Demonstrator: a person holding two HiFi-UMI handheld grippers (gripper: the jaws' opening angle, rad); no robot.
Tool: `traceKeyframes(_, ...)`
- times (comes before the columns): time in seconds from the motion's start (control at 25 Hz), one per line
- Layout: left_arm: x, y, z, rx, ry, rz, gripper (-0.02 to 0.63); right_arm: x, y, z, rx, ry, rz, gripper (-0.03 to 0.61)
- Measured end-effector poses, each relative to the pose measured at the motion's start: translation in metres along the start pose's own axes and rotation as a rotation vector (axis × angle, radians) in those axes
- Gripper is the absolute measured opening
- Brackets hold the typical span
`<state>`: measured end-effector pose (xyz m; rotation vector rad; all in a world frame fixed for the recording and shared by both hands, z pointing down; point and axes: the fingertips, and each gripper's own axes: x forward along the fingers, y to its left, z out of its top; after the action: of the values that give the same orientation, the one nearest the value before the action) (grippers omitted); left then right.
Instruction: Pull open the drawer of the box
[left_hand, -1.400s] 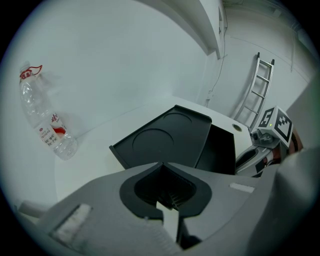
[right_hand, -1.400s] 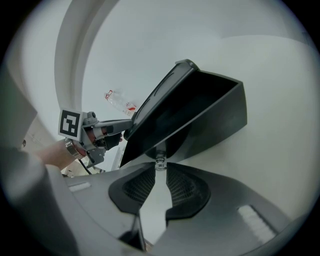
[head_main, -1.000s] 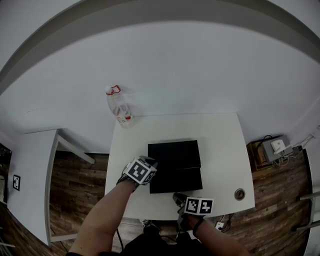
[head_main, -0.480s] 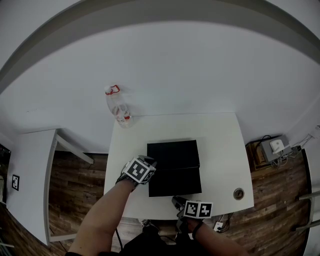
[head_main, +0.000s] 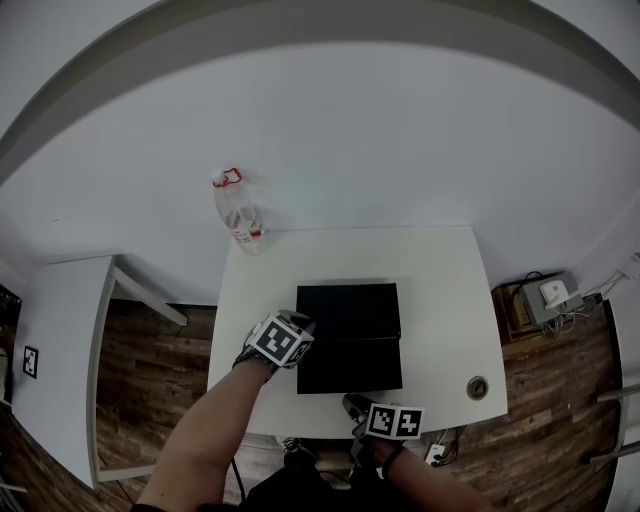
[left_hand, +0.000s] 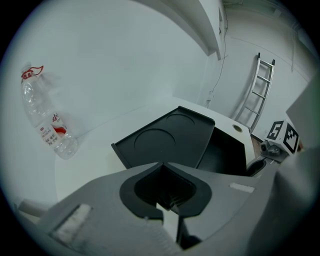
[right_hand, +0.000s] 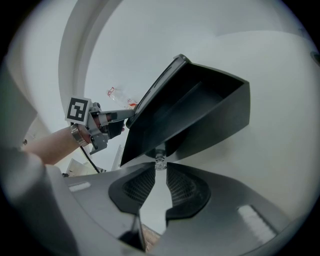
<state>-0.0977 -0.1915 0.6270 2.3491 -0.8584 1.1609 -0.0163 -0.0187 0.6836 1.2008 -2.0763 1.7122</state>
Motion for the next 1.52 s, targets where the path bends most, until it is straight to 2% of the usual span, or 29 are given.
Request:
traceKeyframes(0.28,0.0,0.0,0.0,-0.01,-0.003,0.012,0.004,0.001,-0.001,0.0,-0.008,-0.009,0.011,0.074)
traceKeyframes(0.52,-0.004,0.001,0.0,-0.02,-0.015,0.013,0.006,-0.016,0.006,-0.006,-0.024,0.01,0.071,0.101)
traceKeyframes(0.6,-0.013,0.003,0.005,-0.005,-0.052,0.034,0.005,-0.03,0.007,-0.009,-0.022,0.007,0.095,0.088)
traceKeyframes(0.68,-0.029,0.003,0.012,-0.017,-0.115,0.032,0.006,-0.046,0.009,-0.011,-0.021,0.004,0.133,0.018)
traceKeyframes(0.72,-0.038,0.0,0.014,-0.035,-0.151,0.015,0.006,-0.055,0.011,-0.01,-0.024,0.003,0.159,0.006)
traceKeyframes(0.88,-0.077,-0.032,0.004,-0.157,-0.279,-0.132,0.006,-0.09,0.021,-0.001,-0.057,-0.028,0.259,0.006)
traceKeyframes(1.12,-0.132,-0.112,-0.038,-0.475,-0.469,-0.408,0.005,-0.144,0.06,0.039,-0.065,-0.148,0.429,0.005)
traceKeyframes(1.32,-0.159,-0.176,-0.06,-0.698,-0.598,-0.551,0.005,-0.174,0.101,0.044,-0.183,-0.157,0.513,0.005)
traceKeyframes(1.4,-0.163,-0.2,-0.063,-0.762,-0.626,-0.61,0.005,-0.182,0.115,0.037,-0.218,-0.14,0.54,0.005)
traceKeyframes(1.52,-0.162,-0.231,-0.067,-0.789,-0.617,-0.665,0.005,-0.188,0.13,0.025,-0.252,-0.114,0.573,0.005)
